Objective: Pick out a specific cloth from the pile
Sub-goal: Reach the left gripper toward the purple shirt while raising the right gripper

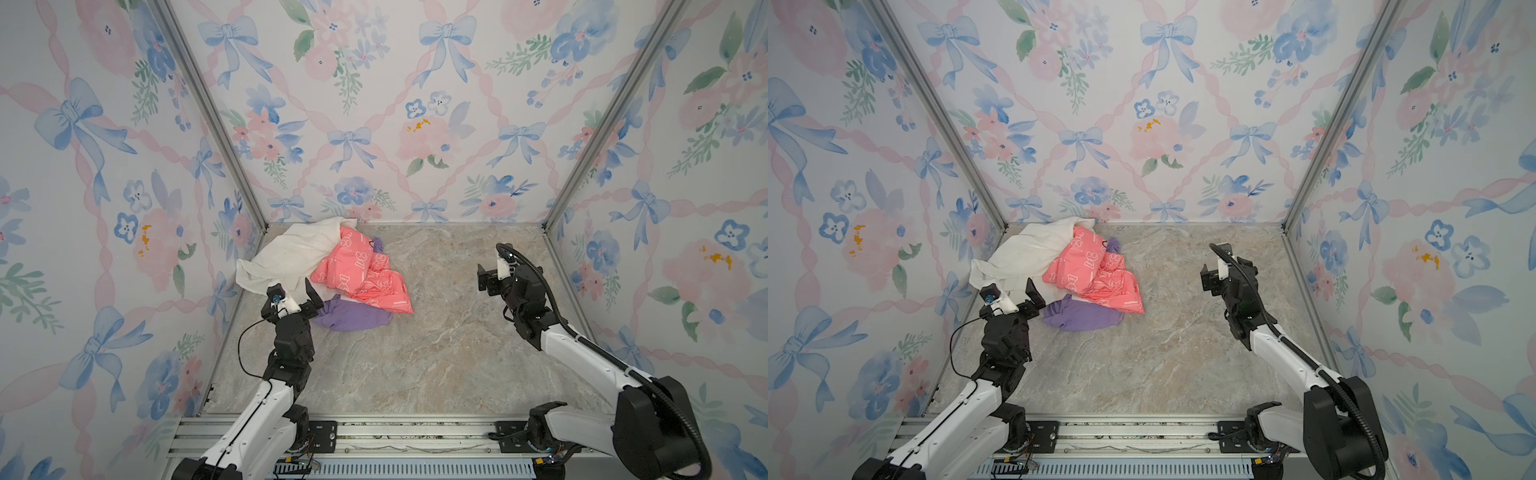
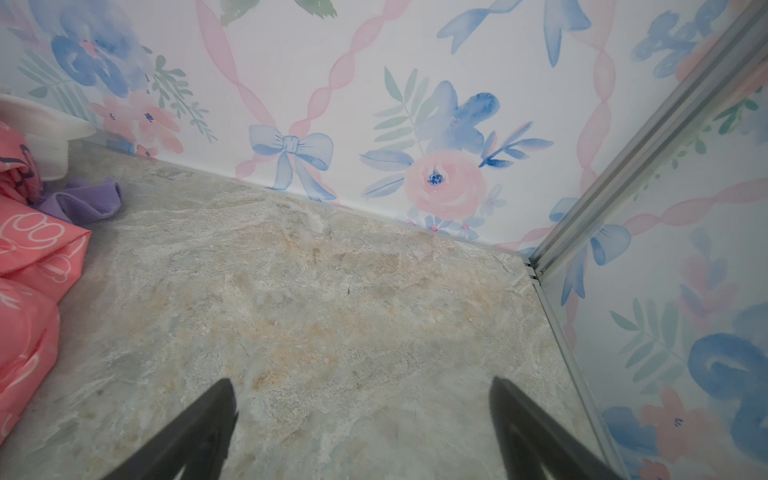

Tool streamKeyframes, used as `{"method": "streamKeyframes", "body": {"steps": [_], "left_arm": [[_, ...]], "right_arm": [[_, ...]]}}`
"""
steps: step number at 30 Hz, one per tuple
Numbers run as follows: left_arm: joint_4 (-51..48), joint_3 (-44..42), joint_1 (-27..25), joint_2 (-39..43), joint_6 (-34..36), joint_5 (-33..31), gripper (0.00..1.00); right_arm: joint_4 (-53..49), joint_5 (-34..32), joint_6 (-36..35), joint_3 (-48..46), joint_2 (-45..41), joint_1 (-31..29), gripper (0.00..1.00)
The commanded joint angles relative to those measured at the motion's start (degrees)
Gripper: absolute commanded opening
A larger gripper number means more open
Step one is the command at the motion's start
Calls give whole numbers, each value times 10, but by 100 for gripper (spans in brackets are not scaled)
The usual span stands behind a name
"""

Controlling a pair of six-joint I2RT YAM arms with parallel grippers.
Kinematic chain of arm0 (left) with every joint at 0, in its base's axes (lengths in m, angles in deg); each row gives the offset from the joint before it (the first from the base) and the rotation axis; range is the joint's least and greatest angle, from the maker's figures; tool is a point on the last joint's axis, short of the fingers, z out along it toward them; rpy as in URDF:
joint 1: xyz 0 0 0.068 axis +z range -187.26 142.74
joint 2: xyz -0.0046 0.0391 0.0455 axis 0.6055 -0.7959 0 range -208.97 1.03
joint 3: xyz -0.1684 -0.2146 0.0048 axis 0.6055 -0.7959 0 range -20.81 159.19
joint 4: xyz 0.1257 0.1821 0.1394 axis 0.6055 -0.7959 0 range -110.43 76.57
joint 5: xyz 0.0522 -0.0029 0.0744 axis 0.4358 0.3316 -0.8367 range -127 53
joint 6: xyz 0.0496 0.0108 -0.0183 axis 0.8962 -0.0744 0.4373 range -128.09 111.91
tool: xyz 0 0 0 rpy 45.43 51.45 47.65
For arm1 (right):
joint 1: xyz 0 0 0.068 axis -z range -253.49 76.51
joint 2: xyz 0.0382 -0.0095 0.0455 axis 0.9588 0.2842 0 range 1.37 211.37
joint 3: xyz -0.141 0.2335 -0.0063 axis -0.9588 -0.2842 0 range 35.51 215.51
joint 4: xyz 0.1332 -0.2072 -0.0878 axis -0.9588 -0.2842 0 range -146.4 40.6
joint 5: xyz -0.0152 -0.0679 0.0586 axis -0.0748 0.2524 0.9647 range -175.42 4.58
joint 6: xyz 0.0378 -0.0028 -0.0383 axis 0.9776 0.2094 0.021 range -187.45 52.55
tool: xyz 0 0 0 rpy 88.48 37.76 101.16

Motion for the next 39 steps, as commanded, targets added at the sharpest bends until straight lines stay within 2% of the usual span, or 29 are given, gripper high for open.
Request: {"method": "streamKeyframes", "body": {"steps": [1,4,7,11,16,22,27,30,39], "left_arm": [[-139,31,9,59,-69,11,98],[-241,67,12,81,-105,42,98],[-321,99,12,78,-135,83,98],[-403,134,12,38,-187,121,98],[-468,163,19,-42,-264,167,98],[-480,175,35,-116,-334,230,97],[-480,174,54,-156,-371,254,88],[-480,179,67,-184,-375,278,74],[-478,209,73,-283,-385,334,58]], "right_arm": [[-121,27,-15,65,-22,-22,97],[-191,13,-42,104,-30,-53,97],[-220,23,-50,120,-44,-74,97],[-251,45,-12,141,-63,-88,97],[-329,77,3,189,-59,-95,97],[-407,78,-6,215,-53,-96,97],[-415,86,0,204,-66,-98,97],[-407,94,8,195,-71,-100,97],[-400,95,21,195,-59,-108,97]]}}
